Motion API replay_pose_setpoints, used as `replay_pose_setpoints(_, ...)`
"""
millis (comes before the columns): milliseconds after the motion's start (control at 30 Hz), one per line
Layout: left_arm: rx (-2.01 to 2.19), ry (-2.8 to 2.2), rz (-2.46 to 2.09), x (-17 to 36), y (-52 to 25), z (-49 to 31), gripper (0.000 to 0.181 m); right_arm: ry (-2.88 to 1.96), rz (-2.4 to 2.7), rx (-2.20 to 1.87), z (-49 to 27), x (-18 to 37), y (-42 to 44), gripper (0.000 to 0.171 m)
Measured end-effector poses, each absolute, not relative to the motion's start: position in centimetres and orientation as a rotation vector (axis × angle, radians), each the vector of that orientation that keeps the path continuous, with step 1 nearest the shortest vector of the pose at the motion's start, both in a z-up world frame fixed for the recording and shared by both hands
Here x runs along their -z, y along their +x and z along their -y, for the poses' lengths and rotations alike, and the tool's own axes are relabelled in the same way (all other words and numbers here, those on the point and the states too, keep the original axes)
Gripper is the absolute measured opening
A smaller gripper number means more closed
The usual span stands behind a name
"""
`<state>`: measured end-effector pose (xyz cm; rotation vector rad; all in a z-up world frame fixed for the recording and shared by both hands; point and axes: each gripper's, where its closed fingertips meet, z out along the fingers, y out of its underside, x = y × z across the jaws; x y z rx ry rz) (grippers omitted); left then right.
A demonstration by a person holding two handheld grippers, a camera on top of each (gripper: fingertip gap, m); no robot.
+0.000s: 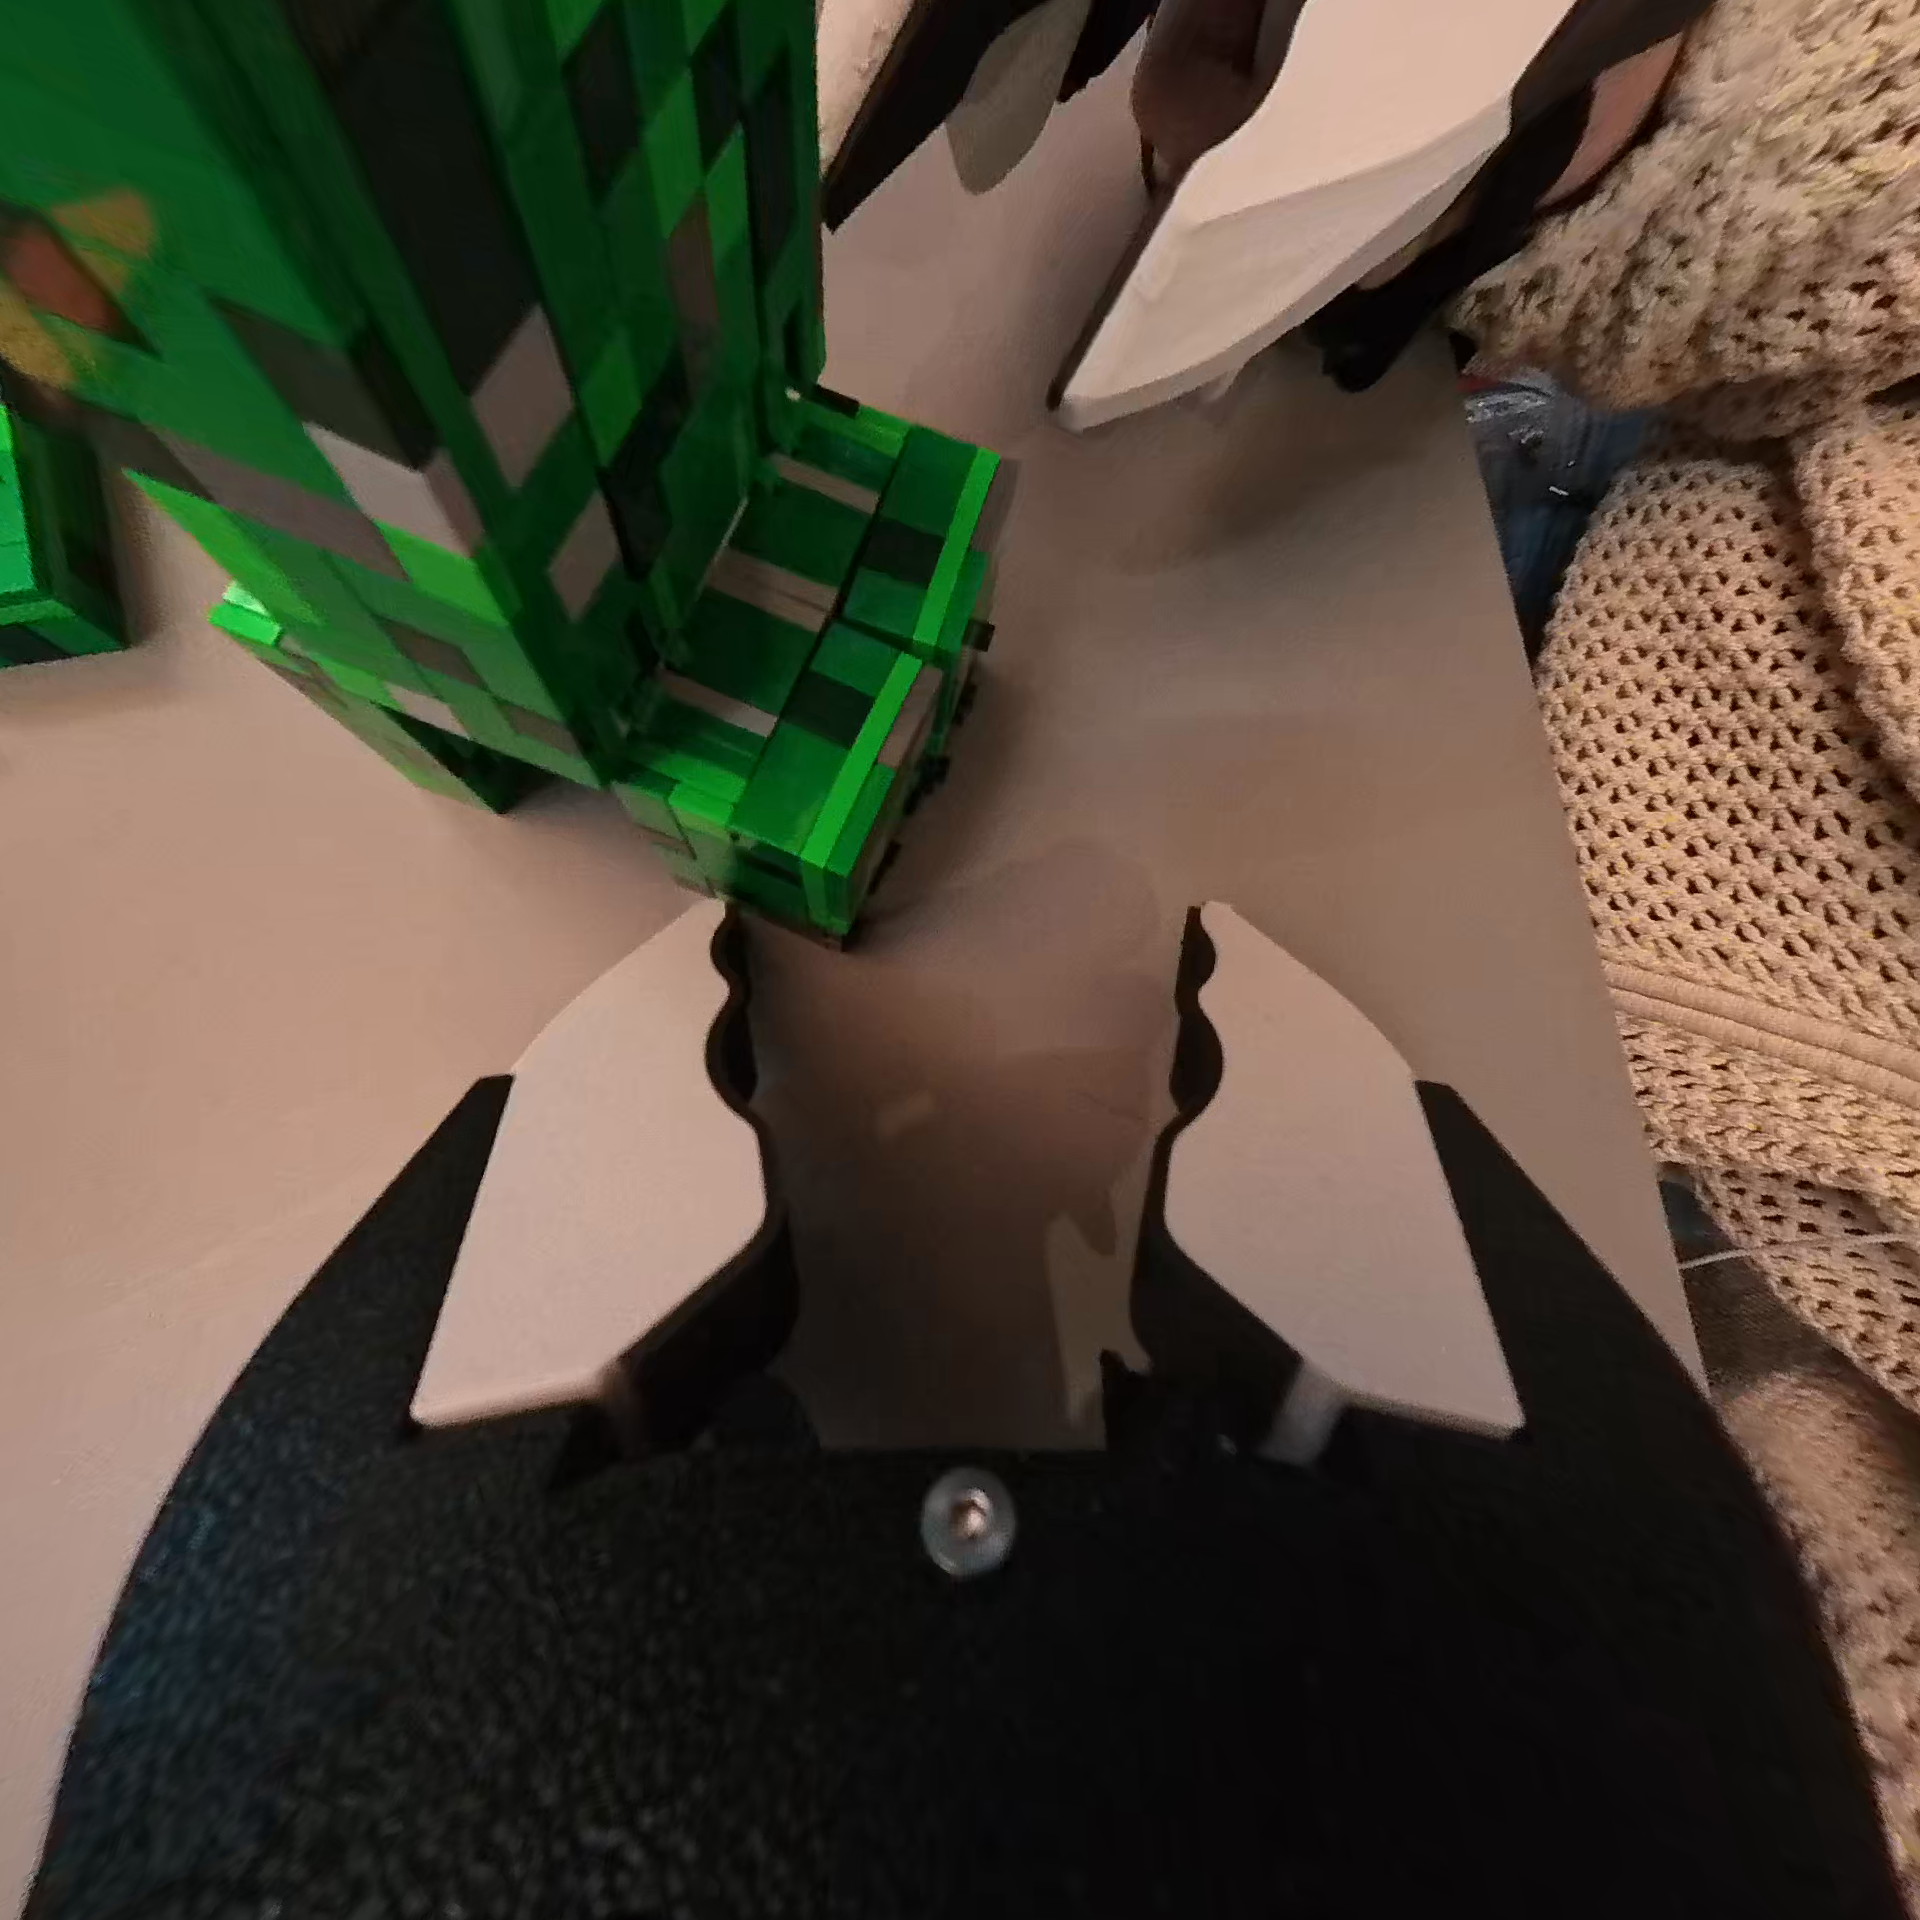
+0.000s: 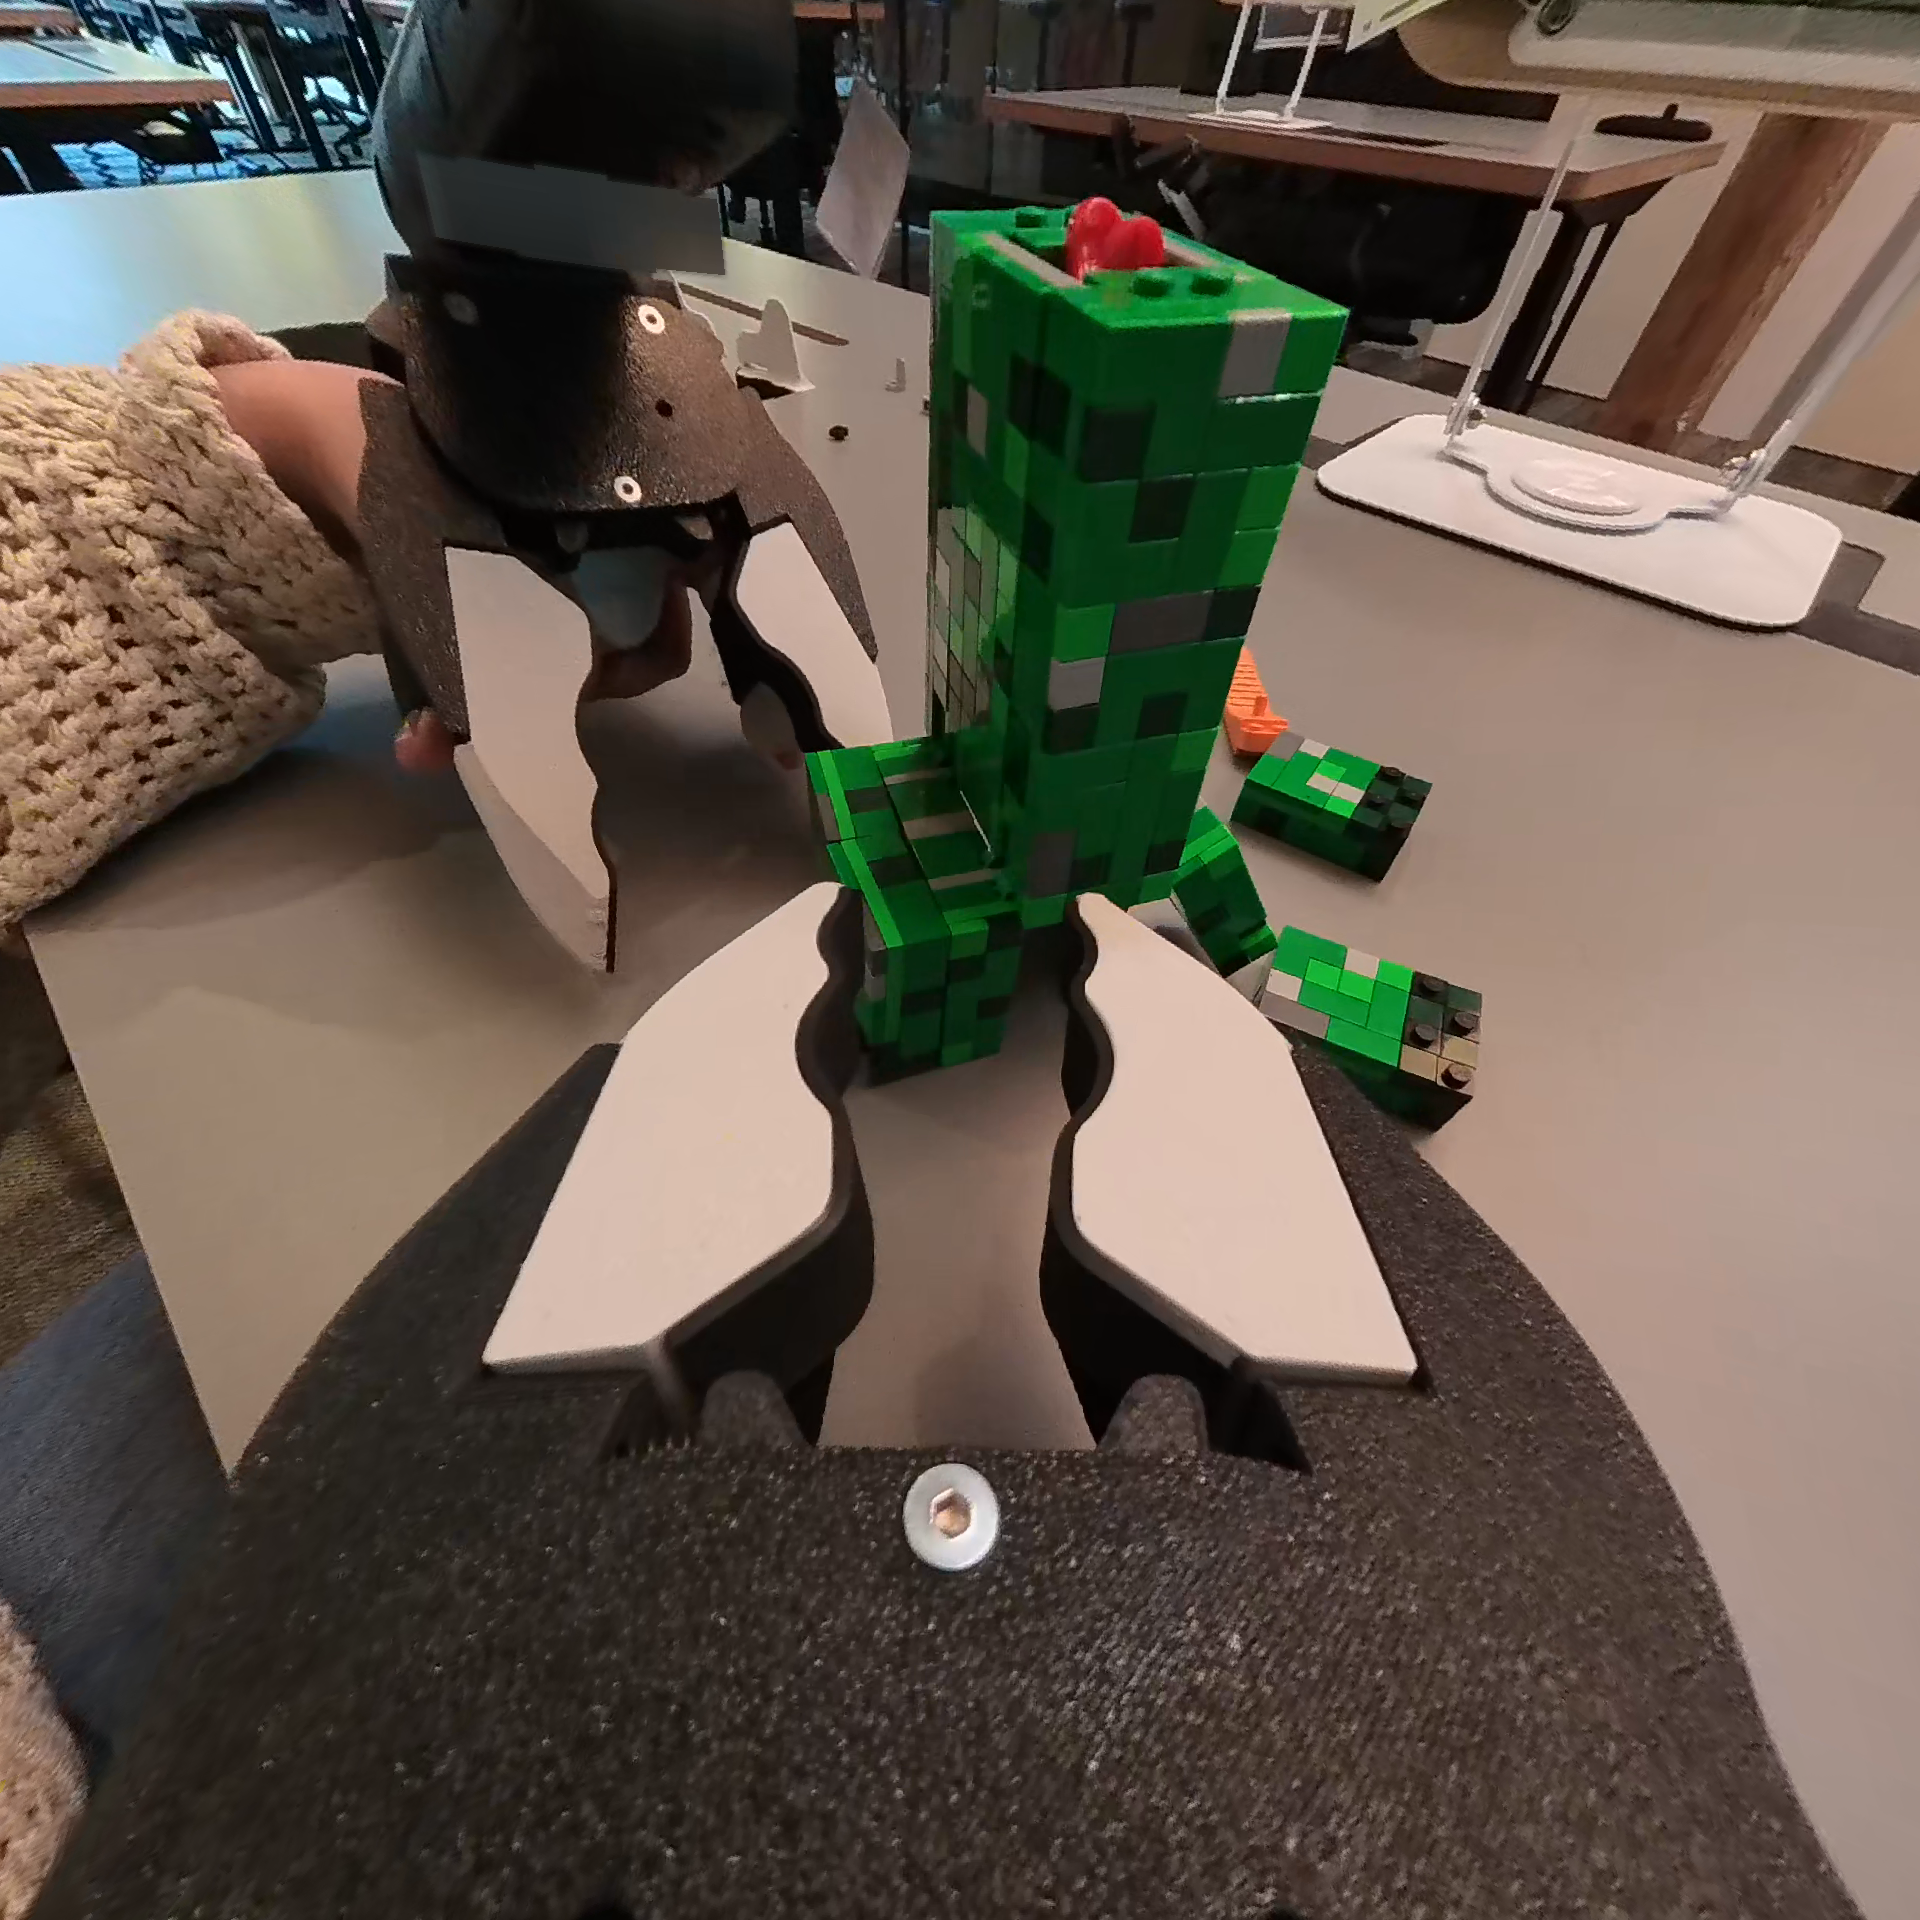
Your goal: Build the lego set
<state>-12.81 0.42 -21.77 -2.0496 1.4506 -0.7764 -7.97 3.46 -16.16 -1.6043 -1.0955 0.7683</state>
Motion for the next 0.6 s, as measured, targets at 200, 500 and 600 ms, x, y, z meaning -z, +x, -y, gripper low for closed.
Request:
replay_pose_setpoints(200,0.783,-2.048,-1.424,21.4,-13.4,-0.7,0.077,-1.626,1.167,-0.788,-3.0,16.8,-8.5,0.039)
replay_pose_setpoints(500,0.787,-2.056,-1.427,21.8,-13.4,-0.7,0.076,-1.57,1.156,-0.788,-6.2,16.2,-7.3,0.057)
replay_pose_setpoints(600,0.791,-2.06,-1.423,21.8,-13.5,-0.7,0.076,-1.571,1.187,-0.816,-6.2,16.3,-7.5,0.059)
